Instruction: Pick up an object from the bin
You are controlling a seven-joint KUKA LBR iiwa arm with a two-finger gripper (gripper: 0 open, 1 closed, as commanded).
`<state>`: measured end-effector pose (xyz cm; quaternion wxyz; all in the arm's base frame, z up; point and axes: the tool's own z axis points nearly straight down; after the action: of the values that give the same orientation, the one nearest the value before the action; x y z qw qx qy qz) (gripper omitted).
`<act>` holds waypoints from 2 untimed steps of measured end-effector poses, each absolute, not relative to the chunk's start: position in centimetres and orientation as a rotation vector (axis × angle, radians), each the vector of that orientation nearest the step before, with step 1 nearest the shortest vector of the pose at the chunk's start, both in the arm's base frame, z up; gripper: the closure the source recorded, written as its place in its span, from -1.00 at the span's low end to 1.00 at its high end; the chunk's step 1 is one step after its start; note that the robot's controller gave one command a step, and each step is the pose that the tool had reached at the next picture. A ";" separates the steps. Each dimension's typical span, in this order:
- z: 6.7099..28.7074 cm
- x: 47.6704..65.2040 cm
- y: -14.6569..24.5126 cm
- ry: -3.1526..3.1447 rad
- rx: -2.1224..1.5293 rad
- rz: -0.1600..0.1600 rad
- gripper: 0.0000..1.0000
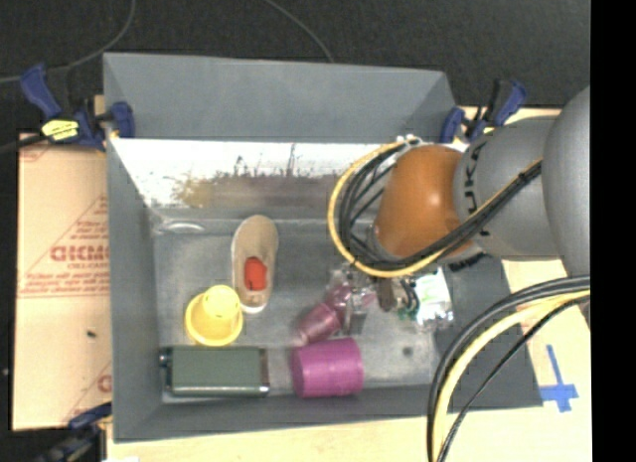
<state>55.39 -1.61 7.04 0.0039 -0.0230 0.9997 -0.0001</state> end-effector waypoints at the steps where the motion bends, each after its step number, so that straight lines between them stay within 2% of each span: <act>1: 7.0 55.4 -1.6 3.133 -0.073 -0.001 1.00; 2: 9.3 54.2 -6.7 3.117 -0.268 -0.001 1.00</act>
Offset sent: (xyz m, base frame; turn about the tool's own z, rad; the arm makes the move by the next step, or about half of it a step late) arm -0.0300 -0.1257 0.0457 -0.2013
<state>54.19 -6.67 9.30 0.0064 -0.0855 0.9963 -0.0005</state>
